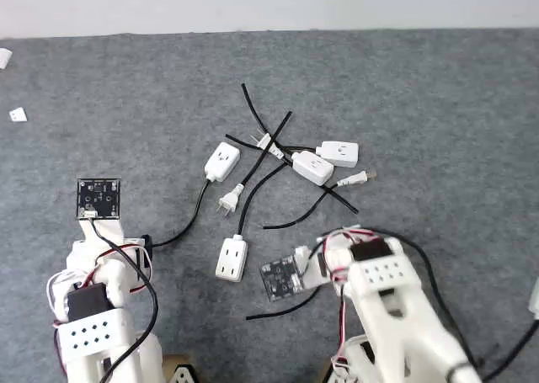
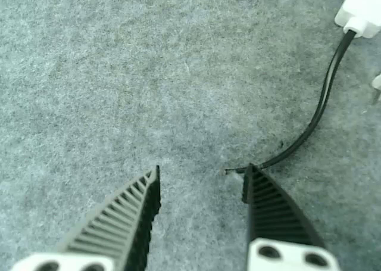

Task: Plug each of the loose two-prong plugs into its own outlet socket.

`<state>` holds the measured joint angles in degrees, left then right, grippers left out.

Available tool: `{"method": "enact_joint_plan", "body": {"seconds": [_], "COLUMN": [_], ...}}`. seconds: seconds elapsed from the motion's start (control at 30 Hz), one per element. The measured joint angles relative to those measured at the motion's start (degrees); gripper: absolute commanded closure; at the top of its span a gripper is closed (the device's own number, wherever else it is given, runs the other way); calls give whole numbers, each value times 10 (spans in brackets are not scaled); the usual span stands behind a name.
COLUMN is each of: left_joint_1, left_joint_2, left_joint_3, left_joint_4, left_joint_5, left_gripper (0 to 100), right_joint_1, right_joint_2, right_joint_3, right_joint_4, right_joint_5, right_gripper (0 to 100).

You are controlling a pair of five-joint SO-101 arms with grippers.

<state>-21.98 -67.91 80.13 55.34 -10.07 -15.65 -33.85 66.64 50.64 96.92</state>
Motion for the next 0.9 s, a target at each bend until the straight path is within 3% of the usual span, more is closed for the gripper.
{"method": "enact_joint_plan", "body": {"seconds": [0.3, 0.47, 0.53, 0.73, 0.9], "left_joint_1": [0, 0, 0, 0, 0], "left_joint_2": [0, 0, 0, 0, 0], "left_joint_3": [0, 0, 0, 0, 0], "left_joint_4": [0, 0, 0, 0, 0], "left_joint_5": [0, 0, 0, 0, 0], "left_gripper": [787, 787, 787, 787, 787], "right_joint_1": [24, 37, 44, 71, 91], "right_joint_2": [233, 275, 279, 279, 235], "right_joint_3": [-160, -205, -217, -270, -330], "right_joint_4": [18, 33, 34, 51, 132], "right_joint_5": [0, 0, -8, -132, -266], "right_gripper": [861, 987, 988, 989, 989]}}
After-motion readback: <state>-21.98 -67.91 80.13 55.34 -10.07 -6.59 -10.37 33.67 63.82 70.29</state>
